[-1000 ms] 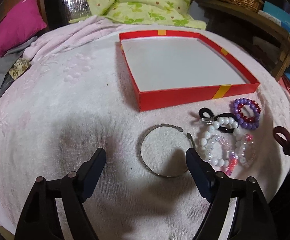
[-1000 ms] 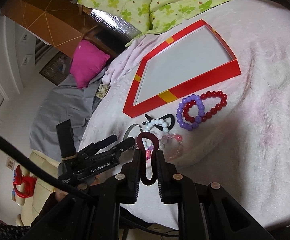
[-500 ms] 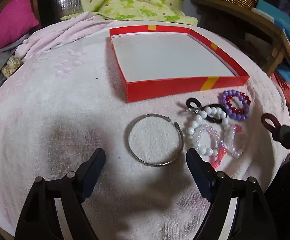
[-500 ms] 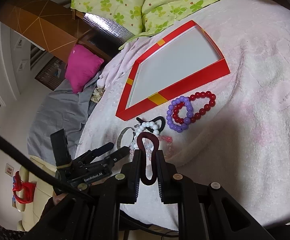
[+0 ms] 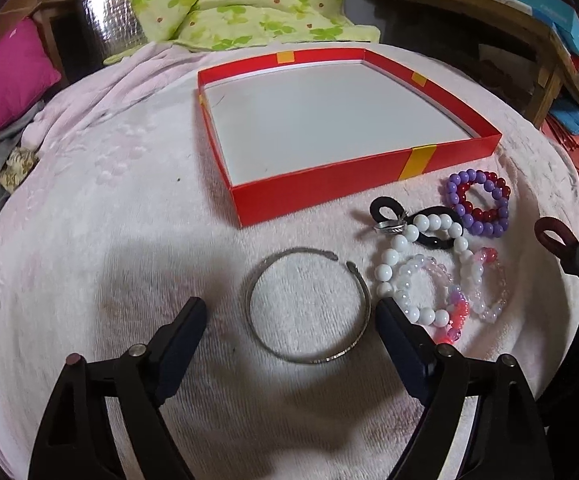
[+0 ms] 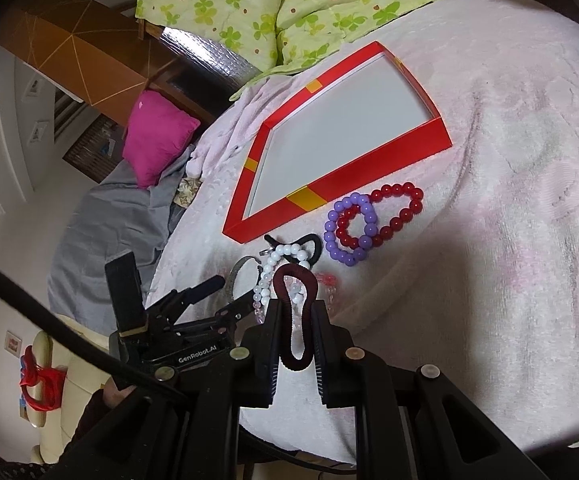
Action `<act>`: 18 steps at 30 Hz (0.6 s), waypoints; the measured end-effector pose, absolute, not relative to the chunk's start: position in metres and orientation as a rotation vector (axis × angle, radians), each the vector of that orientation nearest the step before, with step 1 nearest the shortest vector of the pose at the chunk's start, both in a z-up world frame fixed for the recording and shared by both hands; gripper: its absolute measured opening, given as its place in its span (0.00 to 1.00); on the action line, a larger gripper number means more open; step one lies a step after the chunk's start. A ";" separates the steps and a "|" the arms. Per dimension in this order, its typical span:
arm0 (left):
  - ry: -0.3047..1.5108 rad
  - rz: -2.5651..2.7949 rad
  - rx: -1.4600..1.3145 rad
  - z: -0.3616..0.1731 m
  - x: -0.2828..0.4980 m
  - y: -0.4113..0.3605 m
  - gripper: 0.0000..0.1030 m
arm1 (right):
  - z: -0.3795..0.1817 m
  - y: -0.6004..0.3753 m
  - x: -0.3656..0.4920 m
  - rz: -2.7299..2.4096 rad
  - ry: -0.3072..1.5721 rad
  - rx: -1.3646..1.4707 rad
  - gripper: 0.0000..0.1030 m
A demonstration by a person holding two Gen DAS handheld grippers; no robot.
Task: Organize jewelry
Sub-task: 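Grasp the silver bangle with the left tool while the right tool grasps the dark maroon bangle, then lower the silver bangle into the red tray with the left tool while the right drops the maroon bangle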
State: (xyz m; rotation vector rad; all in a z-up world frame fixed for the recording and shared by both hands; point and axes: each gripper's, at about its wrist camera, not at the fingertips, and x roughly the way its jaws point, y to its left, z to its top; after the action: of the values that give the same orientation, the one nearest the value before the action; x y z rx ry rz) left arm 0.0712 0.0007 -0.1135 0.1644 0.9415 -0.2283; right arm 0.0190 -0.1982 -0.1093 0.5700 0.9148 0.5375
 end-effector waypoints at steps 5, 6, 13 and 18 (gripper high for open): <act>0.916 -0.265 0.196 -0.111 0.065 -0.002 0.61 | -0.108 -0.198 0.018 0.529 0.905 0.554 0.15; 0.915 -0.266 0.200 -0.111 0.065 -0.003 0.61 | -0.108 -0.198 0.019 0.530 0.903 0.553 0.15; 0.872 -0.228 0.184 -0.097 0.058 0.010 0.61 | -0.096 -0.187 0.026 0.508 0.868 0.469 0.15; 0.777 -0.208 0.136 -0.070 0.049 0.026 0.61 | -0.074 -0.181 0.046 0.479 0.806 0.402 0.15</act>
State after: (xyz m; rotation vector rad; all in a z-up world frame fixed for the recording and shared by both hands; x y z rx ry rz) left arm 0.0486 0.0258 -0.0701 0.1357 0.7771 -0.2079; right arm 0.0457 -0.1806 -0.0744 0.4019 0.8059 0.4789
